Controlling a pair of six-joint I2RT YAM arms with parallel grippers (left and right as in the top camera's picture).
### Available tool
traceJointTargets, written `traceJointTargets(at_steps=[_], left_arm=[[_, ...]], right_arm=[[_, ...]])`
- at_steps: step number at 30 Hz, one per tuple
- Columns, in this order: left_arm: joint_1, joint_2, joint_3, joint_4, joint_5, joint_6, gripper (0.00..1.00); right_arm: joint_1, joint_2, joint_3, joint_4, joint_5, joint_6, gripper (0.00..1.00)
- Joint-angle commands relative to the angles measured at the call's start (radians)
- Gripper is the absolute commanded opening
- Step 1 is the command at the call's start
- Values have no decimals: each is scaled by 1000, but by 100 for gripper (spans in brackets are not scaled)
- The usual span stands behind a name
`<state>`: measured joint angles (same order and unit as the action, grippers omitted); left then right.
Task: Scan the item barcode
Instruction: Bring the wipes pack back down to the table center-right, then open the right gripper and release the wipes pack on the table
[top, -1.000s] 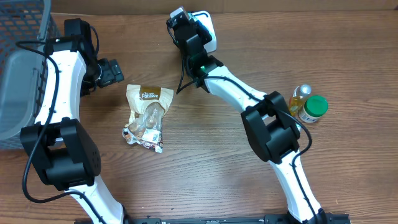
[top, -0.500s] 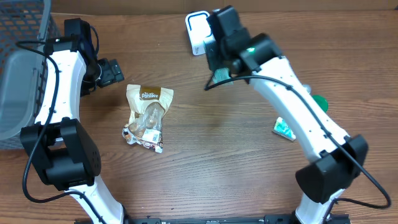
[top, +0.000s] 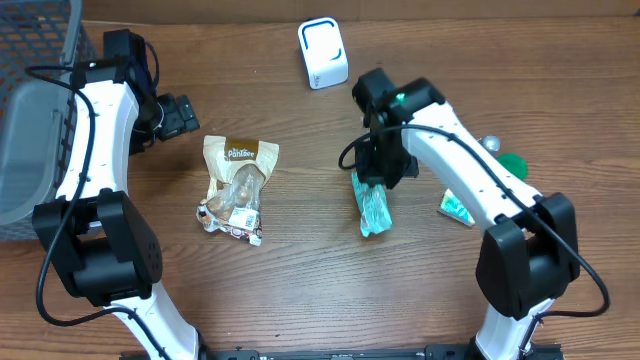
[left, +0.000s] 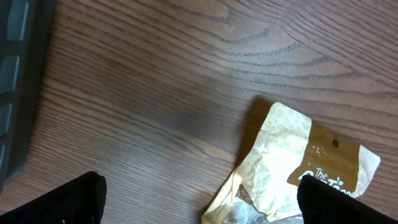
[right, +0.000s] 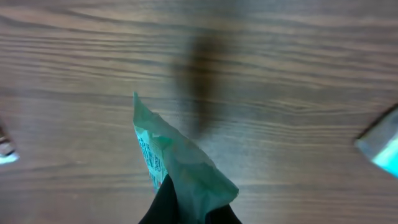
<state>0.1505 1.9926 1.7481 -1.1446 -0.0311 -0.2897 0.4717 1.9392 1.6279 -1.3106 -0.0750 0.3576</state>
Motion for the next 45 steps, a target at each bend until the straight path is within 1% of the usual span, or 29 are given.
traceJointTargets(at_steps=[1, 7, 8, 9, 10, 12, 16, 18, 19, 20, 22, 25, 26, 31, 34, 41, 45], left_arm=[[-7, -3, 6, -3, -2, -6, 100], [-7, -3, 6, -3, -2, -6, 100], [-7, -3, 6, -3, -2, -6, 100], [-7, -3, 6, -3, -2, -6, 100], [-7, -3, 6, -3, -2, -6, 100], [-7, -3, 6, -3, -2, -6, 100], [-7, -3, 6, -3, -2, -6, 100], [-7, -3, 6, -3, -2, -6, 100], [-7, -3, 6, -3, -2, -6, 100], [-7, -3, 6, -3, -2, -6, 100], [-7, -3, 6, -3, -2, -6, 100], [-7, -3, 6, -3, -2, -6, 100], [-7, -3, 6, -3, -2, -6, 100], [-7, -3, 6, -3, -2, -6, 100], [-7, -3, 6, -3, -2, -6, 100], [-7, -3, 6, -3, -2, -6, 100], [-7, -3, 6, -3, -2, -6, 100]], right_arm=[[-13, -3, -83, 55, -7, 36, 4], [-35, -3, -122, 88, 52, 36, 4], [-35, -3, -122, 88, 70, 36, 6], [-35, -3, -122, 89, 85, 36, 13], [-35, -3, -122, 91, 101, 36, 17], [-35, -3, -122, 93, 116, 36, 20], [-35, -3, -122, 101, 127, 36, 22], [-35, -3, -122, 104, 127, 36, 29], [-35, -3, -122, 107, 127, 36, 39], [-35, -3, -122, 114, 127, 36, 44], [-35, -3, -123, 136, 128, 45, 47], [-35, -3, -123, 187, 174, 126, 56], [-35, -3, -123, 212, 193, 153, 58], [-25, -3, -124, 289, 161, 171, 63], [-4, -3, -124, 315, 127, 170, 63], [89, 0, -138, 339, 122, 173, 61], [131, 2, -175, 343, 123, 218, 61]])
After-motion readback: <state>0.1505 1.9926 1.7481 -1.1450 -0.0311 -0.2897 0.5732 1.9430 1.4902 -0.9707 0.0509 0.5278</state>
